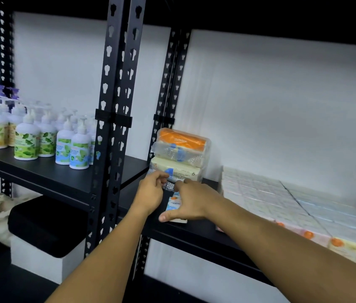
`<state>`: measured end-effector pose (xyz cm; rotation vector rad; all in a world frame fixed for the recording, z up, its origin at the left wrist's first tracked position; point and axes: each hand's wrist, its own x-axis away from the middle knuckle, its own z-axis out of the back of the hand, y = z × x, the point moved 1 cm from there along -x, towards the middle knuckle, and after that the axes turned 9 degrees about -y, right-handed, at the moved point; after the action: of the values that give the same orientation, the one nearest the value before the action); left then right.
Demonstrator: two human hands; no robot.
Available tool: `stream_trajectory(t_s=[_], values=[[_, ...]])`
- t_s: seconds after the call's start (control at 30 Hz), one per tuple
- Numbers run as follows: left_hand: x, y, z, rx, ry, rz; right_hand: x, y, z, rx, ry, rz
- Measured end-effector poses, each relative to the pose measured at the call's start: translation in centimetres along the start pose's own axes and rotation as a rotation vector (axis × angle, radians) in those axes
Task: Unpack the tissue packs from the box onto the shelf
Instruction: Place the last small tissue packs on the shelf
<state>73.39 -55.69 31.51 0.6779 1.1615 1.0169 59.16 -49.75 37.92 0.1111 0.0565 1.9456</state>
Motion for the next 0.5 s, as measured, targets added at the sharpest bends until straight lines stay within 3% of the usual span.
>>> stream_trajectory(t_s=[0.1,0.3,0.5], values=[[0.0,0.0,0.0,-0.021,-0.024,-0.001,0.3,0.7,0.7,-0.059,-0.001,0.022],[0.2,0.7,-0.2,-0.036,-0.085,-0.012,0.5,2.2,1.5,-0.107,-0.222,0.038],[0.3,0.9,-0.1,-0.034,-0.09,-0.01,0.2,2.1,0.8,-0.109,-0.156,0.031]])
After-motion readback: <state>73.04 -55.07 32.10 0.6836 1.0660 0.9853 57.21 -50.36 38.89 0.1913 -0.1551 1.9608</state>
